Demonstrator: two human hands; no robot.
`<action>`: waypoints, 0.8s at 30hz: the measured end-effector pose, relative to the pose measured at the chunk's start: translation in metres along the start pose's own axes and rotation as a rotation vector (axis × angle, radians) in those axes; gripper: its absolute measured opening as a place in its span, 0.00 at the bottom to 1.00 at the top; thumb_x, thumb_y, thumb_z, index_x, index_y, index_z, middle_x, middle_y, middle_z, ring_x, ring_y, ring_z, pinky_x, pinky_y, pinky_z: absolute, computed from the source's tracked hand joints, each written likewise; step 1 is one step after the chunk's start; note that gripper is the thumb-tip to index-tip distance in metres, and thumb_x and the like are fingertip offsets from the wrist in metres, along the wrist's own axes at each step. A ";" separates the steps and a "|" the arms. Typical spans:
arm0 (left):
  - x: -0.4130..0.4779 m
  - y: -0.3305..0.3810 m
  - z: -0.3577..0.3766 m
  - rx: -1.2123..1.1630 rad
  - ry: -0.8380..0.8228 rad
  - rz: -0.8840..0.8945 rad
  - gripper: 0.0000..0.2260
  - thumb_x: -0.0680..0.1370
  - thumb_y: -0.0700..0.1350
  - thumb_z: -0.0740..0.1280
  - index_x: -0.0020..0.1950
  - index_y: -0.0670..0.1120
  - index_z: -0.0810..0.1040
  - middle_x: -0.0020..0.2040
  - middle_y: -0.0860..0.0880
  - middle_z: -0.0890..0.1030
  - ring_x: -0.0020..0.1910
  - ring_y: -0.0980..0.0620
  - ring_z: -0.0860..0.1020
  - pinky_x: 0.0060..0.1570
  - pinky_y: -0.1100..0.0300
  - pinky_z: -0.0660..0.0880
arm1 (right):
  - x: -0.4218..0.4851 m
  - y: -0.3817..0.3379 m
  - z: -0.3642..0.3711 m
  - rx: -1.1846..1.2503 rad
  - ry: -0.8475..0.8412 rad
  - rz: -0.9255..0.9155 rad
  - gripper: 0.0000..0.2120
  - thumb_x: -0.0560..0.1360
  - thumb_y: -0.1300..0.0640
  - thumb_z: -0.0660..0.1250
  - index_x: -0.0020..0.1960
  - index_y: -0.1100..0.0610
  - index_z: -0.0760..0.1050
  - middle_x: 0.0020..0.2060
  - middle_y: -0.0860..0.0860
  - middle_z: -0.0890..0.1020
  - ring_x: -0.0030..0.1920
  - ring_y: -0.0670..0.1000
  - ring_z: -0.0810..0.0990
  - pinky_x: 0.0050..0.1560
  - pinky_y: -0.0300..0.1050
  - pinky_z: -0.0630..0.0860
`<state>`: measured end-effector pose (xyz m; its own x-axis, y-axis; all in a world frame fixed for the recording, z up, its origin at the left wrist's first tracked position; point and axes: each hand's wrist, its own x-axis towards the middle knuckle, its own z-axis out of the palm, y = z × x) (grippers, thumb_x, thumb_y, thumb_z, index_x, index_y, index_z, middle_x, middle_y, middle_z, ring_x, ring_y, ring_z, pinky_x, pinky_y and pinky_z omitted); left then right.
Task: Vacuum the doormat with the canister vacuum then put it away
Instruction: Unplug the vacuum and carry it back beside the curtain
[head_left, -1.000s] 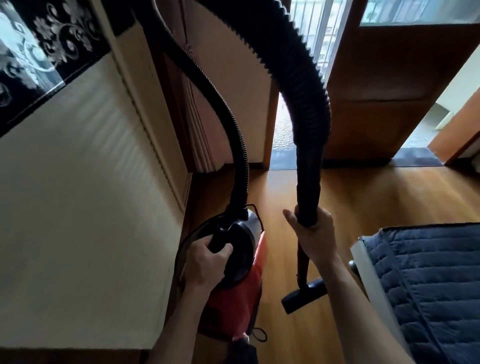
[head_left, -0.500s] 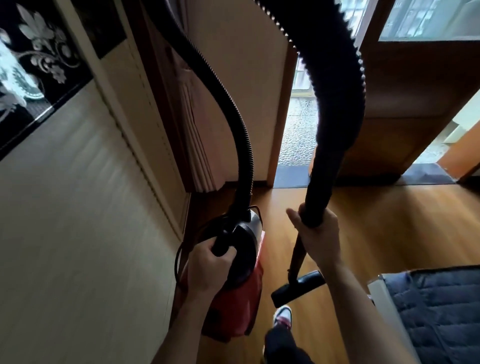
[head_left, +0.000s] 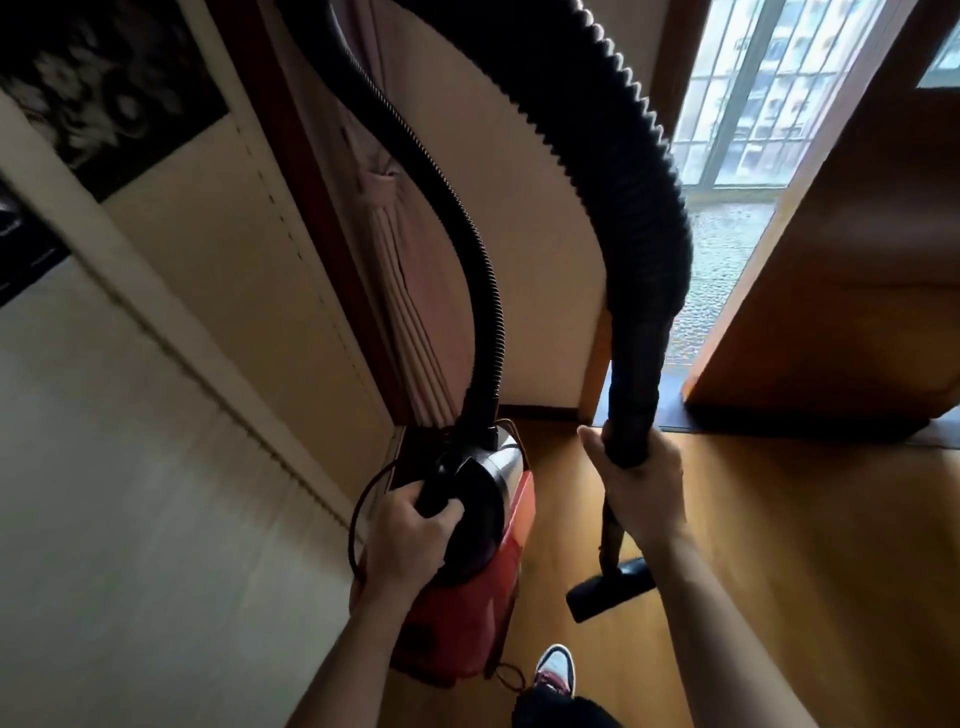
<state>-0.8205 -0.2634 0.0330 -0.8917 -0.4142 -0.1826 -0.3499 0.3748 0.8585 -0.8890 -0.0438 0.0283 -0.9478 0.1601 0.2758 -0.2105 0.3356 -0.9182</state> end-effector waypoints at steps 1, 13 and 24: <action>0.014 0.007 0.009 -0.006 0.004 -0.018 0.09 0.73 0.41 0.70 0.34 0.41 0.79 0.26 0.43 0.77 0.25 0.40 0.76 0.26 0.51 0.73 | 0.019 0.008 0.000 0.000 -0.019 -0.006 0.12 0.72 0.60 0.77 0.36 0.57 0.74 0.28 0.51 0.77 0.31 0.48 0.75 0.30 0.33 0.69; 0.128 0.059 0.060 0.005 -0.004 -0.086 0.10 0.72 0.41 0.72 0.31 0.47 0.79 0.22 0.51 0.75 0.21 0.52 0.73 0.25 0.55 0.70 | 0.161 0.032 0.028 -0.015 -0.009 0.016 0.24 0.72 0.64 0.77 0.36 0.41 0.67 0.25 0.42 0.72 0.30 0.36 0.75 0.30 0.25 0.67; 0.201 0.069 0.059 -0.022 -0.043 -0.084 0.11 0.73 0.42 0.72 0.30 0.51 0.80 0.22 0.53 0.76 0.22 0.53 0.74 0.26 0.58 0.69 | 0.215 0.050 0.059 -0.049 0.021 0.096 0.16 0.73 0.61 0.76 0.36 0.49 0.70 0.29 0.50 0.76 0.31 0.45 0.74 0.32 0.29 0.69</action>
<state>-1.0405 -0.2715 0.0269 -0.8710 -0.4075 -0.2746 -0.4183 0.3215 0.8495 -1.1180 -0.0478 0.0252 -0.9576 0.2130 0.1938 -0.1068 0.3623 -0.9259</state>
